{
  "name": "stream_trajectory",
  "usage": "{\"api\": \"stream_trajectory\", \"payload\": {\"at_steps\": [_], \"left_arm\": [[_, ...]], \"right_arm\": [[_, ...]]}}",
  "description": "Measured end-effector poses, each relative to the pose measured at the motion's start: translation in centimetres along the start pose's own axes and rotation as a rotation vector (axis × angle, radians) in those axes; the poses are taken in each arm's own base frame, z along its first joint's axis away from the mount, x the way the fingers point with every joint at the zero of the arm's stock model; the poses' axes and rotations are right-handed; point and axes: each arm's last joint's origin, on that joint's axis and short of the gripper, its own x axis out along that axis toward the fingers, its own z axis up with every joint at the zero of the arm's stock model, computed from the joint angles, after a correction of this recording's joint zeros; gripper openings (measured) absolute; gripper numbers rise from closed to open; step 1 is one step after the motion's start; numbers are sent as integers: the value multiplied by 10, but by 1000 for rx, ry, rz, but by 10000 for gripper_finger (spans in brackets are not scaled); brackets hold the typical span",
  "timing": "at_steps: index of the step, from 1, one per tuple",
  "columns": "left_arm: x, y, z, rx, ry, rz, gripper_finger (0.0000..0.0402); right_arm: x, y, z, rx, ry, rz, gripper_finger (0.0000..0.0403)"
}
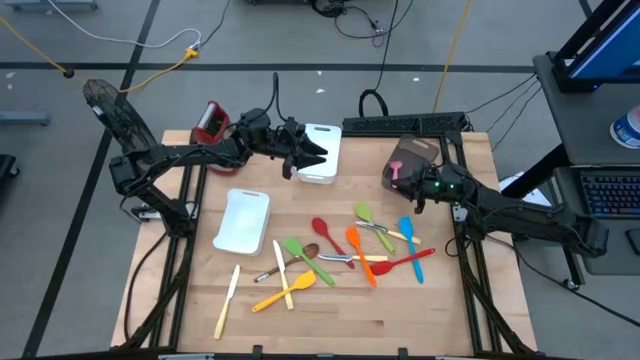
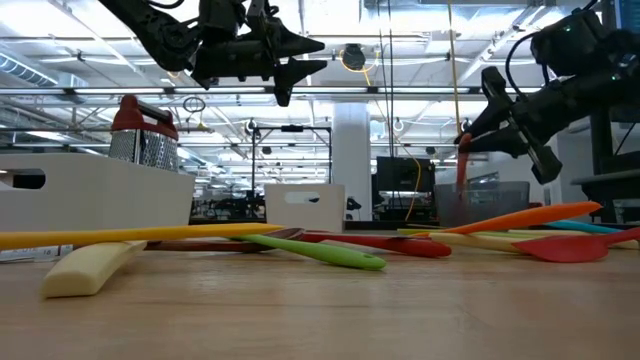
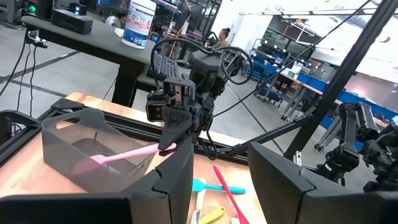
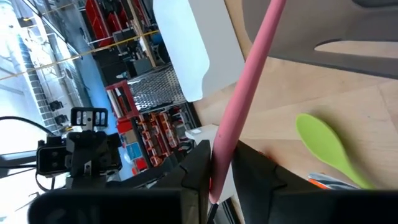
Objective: Pick & Place Kitchen Items
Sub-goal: Put the pink spatula into the black bin
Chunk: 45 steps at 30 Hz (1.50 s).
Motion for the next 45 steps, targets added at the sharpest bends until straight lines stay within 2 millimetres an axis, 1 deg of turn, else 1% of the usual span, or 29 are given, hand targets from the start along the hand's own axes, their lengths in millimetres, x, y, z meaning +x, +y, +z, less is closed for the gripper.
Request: {"api": "stream_trajectory", "payload": {"at_steps": [7, 9, 15, 23, 27, 31, 37, 41, 45], "left_arm": [[0, 0, 0, -14, 0, 0, 157], [0, 0, 0, -14, 0, 0, 157], [0, 0, 0, -14, 0, 0, 157], [0, -1, 0, -39, 1, -2, 157], [0, -1, 0, -39, 1, -3, 157], [0, -1, 0, -39, 1, -3, 157], [0, -1, 0, -38, 1, -3, 157], [0, -1, 0, -36, 1, -3, 157], [0, -1, 0, -34, 1, -3, 157]], "right_arm": [[-6, 1, -1, -38, -21, 19, 22], [-7, 0, 0, -49, -33, 7, 22], [-9, -8, 2, -57, -80, -62, 40], [-9, -6, 2, -50, -90, -45, 45], [-9, -4, 2, -73, -94, -19, 65], [-9, -4, 3, -73, -138, -18, 99], [-9, -5, 4, -69, -139, -32, 149], [-9, -1, 0, -54, -59, 5, 168], [-10, 3, -4, -20, 60, 34, 173]]}}
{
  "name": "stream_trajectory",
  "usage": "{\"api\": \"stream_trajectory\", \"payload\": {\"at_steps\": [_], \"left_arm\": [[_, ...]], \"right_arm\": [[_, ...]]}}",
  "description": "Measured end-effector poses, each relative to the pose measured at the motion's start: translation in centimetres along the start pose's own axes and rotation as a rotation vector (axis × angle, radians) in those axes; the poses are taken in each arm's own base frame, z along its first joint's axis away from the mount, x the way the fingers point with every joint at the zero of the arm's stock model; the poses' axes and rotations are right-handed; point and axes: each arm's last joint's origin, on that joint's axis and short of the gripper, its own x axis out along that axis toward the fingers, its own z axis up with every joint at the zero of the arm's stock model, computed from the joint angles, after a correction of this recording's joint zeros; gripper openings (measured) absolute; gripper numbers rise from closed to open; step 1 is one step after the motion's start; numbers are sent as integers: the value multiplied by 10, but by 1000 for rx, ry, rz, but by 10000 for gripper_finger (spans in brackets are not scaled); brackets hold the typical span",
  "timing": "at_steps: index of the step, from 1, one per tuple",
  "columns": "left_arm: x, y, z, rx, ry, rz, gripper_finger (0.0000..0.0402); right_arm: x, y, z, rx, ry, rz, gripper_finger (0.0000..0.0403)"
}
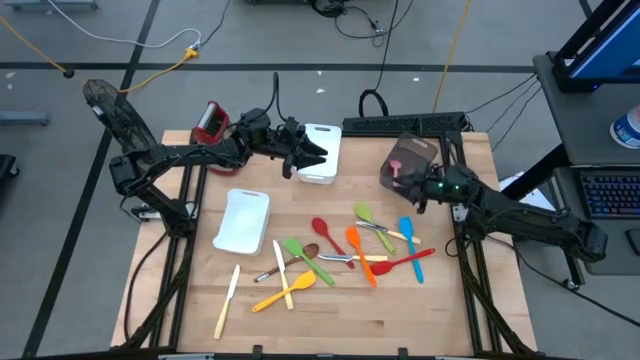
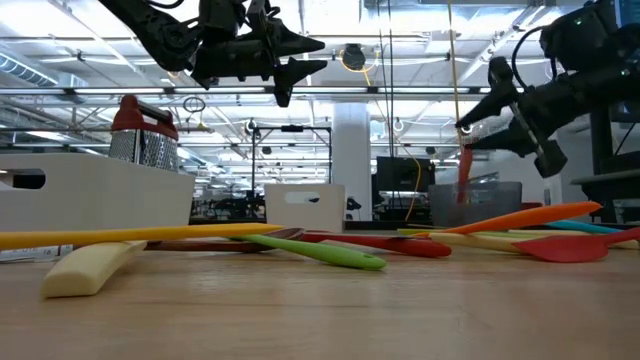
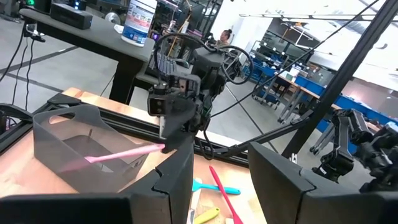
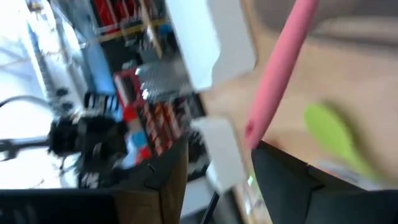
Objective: Pick & Place Kitchen Items
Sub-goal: Put the pink spatula into the black bin, then put the orange spatula into the black bin
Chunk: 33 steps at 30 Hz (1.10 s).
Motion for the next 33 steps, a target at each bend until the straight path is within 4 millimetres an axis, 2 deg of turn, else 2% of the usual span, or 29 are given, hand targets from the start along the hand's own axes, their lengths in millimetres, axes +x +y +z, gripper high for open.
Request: {"api": "stream_trajectory", "payload": {"at_steps": [8, 14, 19, 33], "left_arm": [[0, 0, 0, 1, 0, -1, 157], [4, -4, -2, 1, 6, -17, 157], [9, -11, -4, 1, 17, -43, 157], [19, -25, -10, -15, 36, -90, 157]], "right_arm": [[-3, 10, -7, 60, 161, 76, 163], [-7, 22, -15, -43, 344, 169, 160], [-7, 17, -18, -143, 482, 112, 153], [-7, 8, -38, -368, 636, 110, 125]]}}
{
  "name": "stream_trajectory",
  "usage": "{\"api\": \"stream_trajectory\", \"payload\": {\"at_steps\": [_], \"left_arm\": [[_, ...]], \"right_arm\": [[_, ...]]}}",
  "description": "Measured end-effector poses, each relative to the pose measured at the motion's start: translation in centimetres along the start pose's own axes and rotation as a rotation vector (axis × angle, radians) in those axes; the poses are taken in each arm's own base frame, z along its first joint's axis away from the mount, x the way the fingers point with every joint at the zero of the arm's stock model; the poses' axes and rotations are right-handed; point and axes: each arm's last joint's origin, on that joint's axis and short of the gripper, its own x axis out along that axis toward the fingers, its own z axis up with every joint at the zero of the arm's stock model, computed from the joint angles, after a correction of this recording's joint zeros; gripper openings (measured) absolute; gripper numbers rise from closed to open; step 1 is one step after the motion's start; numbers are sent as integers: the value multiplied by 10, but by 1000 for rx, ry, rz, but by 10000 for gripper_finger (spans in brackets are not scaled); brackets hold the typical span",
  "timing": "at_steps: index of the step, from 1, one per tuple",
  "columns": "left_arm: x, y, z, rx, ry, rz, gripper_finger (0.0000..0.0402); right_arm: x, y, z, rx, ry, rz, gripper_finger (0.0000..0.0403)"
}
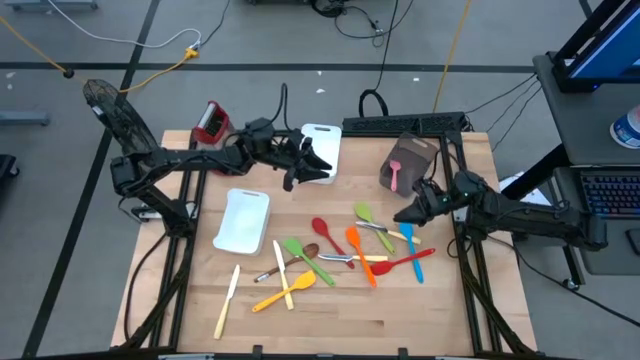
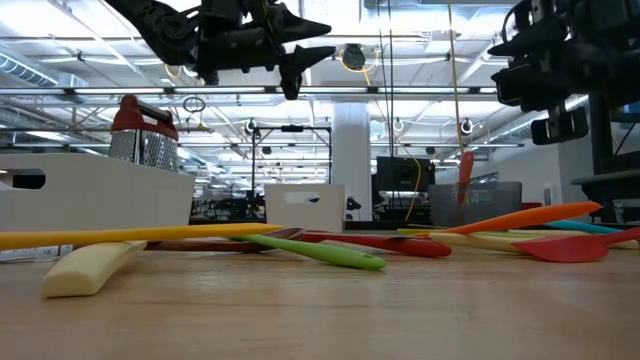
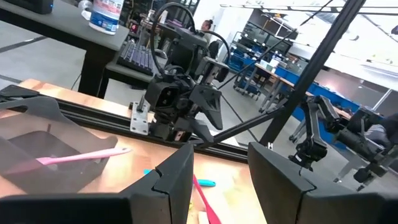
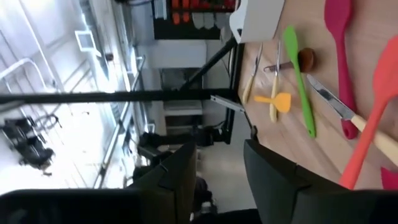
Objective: Pick & Place Kitchen Items
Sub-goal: Put the orange spatula into the black bin
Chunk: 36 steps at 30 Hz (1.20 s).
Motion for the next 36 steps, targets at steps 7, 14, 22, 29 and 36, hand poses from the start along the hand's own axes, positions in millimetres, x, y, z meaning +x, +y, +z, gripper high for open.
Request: {"api": "stream_trajectory", "payload": {"at_steps": [7, 14, 22, 29, 36], "left_arm": [[2, -3, -1, -89, 3, -10, 157], [8, -8, -3, -161, -17, 31, 157], [22, -22, -9, -194, -59, 110, 157], [29, -33, -13, -224, -44, 83, 157], [32, -37, -17, -235, -27, 83, 157]], "right_arm": [[2, 0, -2, -90, 14, -1, 125], [2, 0, -2, -316, 12, 6, 124], [1, 9, -2, -400, -3, 78, 123], [3, 8, -1, -401, -2, 72, 123], [8, 13, 1, -437, -10, 126, 123]]}}
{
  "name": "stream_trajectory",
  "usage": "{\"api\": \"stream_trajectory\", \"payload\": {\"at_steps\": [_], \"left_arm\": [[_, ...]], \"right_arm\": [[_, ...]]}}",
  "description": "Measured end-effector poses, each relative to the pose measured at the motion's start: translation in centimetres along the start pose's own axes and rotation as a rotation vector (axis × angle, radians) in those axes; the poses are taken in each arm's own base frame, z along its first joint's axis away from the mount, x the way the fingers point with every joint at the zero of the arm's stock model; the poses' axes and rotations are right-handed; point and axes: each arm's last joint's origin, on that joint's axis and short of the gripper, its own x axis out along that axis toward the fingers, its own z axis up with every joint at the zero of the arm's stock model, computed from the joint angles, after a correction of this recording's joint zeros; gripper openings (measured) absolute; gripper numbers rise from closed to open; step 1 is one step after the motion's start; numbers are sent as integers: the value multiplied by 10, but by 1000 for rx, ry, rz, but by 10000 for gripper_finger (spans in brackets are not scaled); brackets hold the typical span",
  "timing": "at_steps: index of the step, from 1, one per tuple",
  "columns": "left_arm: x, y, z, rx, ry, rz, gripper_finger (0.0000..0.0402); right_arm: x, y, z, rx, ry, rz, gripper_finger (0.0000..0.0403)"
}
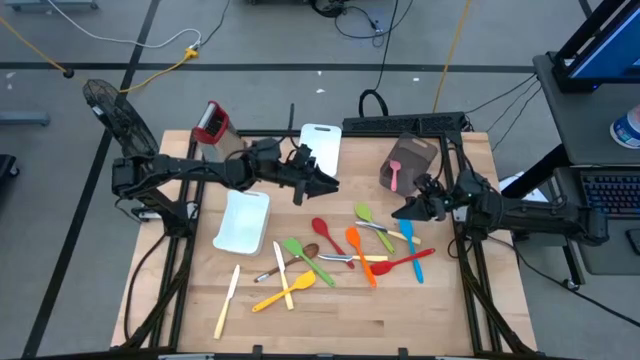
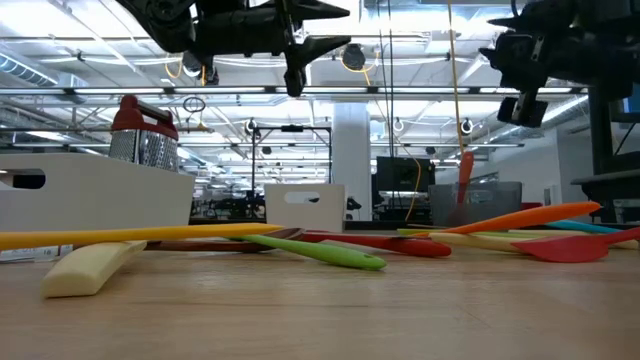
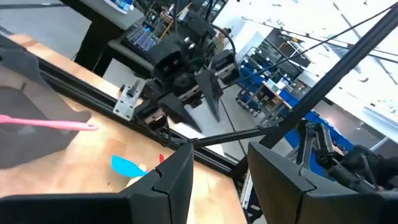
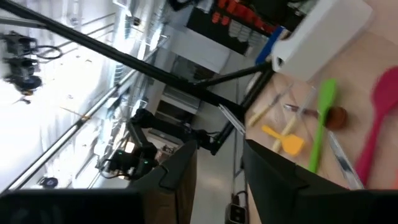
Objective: Pick & Place Kitchen Items
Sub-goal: Put the orange spatula into the black bin
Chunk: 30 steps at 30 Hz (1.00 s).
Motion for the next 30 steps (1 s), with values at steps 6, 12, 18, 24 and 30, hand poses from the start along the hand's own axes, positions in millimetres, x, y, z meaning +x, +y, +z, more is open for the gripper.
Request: {"api": "stream_trajectory", "payload": {"at_steps": [6, 12, 18, 24, 30], "left_arm": [[-8, -13, -3, -46, 15, 172, 157], [-26, -52, -8, 14, 58, 279, 157], [-46, -91, -8, 102, 14, 306, 157], [-71, -116, -11, 185, -26, 275, 157], [-95, -119, -30, 174, -37, 288, 157]], "right_arm": [[7, 2, -4, -1, 12, 21, 123], [14, 2, -9, -2, 23, 27, 123], [28, 14, -6, -96, 64, 35, 123], [52, 32, -3, -174, 173, -37, 123], [80, 47, -4, -233, 253, -203, 123]]}}
